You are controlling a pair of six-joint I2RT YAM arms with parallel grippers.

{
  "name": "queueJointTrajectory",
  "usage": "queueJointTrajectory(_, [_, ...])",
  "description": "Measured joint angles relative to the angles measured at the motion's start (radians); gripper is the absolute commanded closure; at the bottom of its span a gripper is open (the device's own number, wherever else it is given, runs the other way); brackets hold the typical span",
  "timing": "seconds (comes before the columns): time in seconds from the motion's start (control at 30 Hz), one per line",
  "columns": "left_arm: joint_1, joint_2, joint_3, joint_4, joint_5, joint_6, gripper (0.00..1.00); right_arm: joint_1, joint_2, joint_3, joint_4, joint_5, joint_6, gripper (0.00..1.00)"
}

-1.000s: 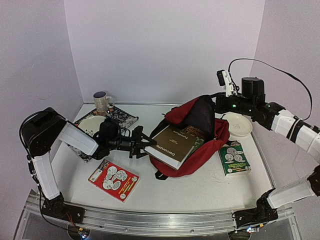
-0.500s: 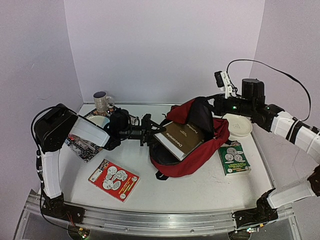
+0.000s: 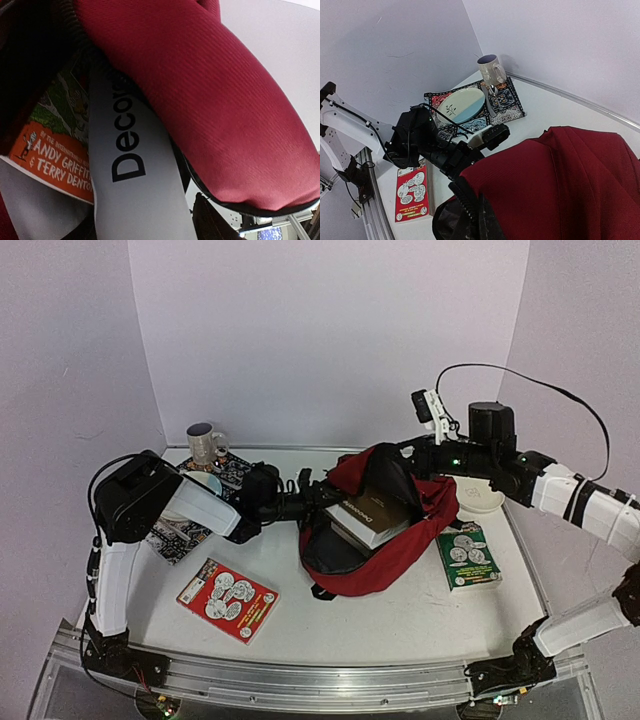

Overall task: Pack the student bag
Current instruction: Place the book in the largest pocket of the bag.

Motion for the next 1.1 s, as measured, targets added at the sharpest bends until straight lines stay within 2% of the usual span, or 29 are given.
queueJointTrajectory(0.2, [-0.010, 0.021, 0.019, -0.006, -0.087, 0.070, 0.31, 0.008, 0.010, 0.000, 0.017, 0.038, 0.005, 1.00])
queueJointTrajectory(0.4, [-0.027, 0.008, 0.012, -0.124, -0.209, 0.277, 0.15, 0.008, 0.020, 0.000, 0.019, 0.128, 0.027, 1.00])
queueJointTrajectory(0.53, [-0.039, -0.070, -0.039, -0.211, -0.283, 0.399, 0.08, 0.008, 0.036, 0.000, 0.019, 0.166, 0.038, 1.00])
queueJointTrajectory(0.7, [-0.041, -0.179, -0.094, -0.285, -0.349, 0.505, 0.07, 0.008, 0.046, 0.000, 0.019, 0.185, 0.046, 1.00])
queueJointTrajectory(0.87, [-0.040, -0.258, -0.127, -0.343, -0.374, 0.537, 0.15, 0.008, 0.056, 0.000, 0.019, 0.191, 0.049, 1.00])
queueJointTrajectory(1.1, [-0.042, -0.263, -0.155, -0.404, -0.357, 0.522, 0.10, 0.008, 0.072, 0.000, 0.019, 0.188, 0.050, 1.00])
